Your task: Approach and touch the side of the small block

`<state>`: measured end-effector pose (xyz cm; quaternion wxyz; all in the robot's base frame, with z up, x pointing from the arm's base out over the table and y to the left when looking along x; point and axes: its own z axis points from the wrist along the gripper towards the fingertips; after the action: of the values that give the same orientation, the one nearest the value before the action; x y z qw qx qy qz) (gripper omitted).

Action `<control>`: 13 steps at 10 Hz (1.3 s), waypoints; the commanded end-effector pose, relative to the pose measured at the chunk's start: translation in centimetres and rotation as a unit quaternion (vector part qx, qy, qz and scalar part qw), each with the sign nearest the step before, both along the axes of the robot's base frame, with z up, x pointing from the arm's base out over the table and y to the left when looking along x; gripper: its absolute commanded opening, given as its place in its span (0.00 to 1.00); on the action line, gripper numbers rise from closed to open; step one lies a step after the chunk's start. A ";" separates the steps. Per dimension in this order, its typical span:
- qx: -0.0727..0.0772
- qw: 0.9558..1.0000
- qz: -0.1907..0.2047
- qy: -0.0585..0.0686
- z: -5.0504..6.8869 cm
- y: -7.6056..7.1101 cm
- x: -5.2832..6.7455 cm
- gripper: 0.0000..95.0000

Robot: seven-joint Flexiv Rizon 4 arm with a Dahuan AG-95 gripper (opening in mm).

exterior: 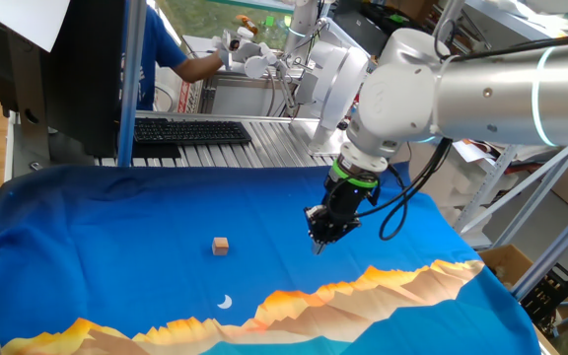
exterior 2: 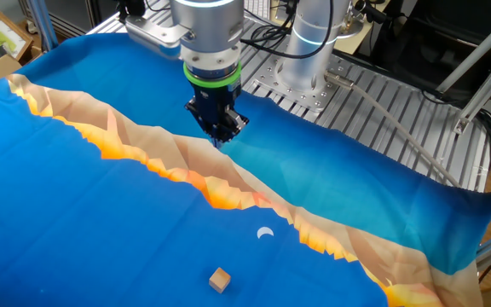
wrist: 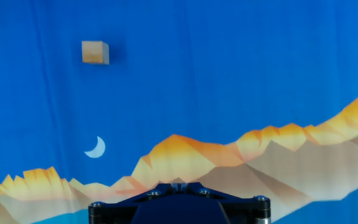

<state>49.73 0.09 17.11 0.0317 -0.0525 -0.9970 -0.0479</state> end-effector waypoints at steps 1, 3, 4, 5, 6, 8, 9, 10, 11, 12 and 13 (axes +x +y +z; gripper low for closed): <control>0.000 1.000 -0.003 0.005 -0.2 0.0 0.2 0.00; -0.003 1.000 -0.007 0.007 -0.2 0.0 0.2 0.00; -0.004 1.000 -0.008 0.007 -0.3 0.0 0.2 0.00; -0.003 1.000 -0.008 0.009 -0.4 0.0 0.1 0.00; -0.003 1.000 -0.009 0.008 -0.4 0.0 0.0 0.00; -0.005 1.000 -0.008 0.009 -0.5 0.1 0.0 0.00; -0.005 1.000 -0.009 0.009 -0.5 0.1 0.0 0.00; -0.005 1.000 -0.008 0.007 -0.5 0.1 0.0 0.00; -0.005 1.000 -0.007 0.006 -0.5 0.1 0.0 0.00; -0.005 1.000 -0.004 0.006 -0.5 0.1 0.0 0.00; -0.004 1.000 -0.003 0.006 -0.5 0.1 0.0 0.00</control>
<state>49.66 0.15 16.59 0.0359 -0.0566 -0.9968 -0.0434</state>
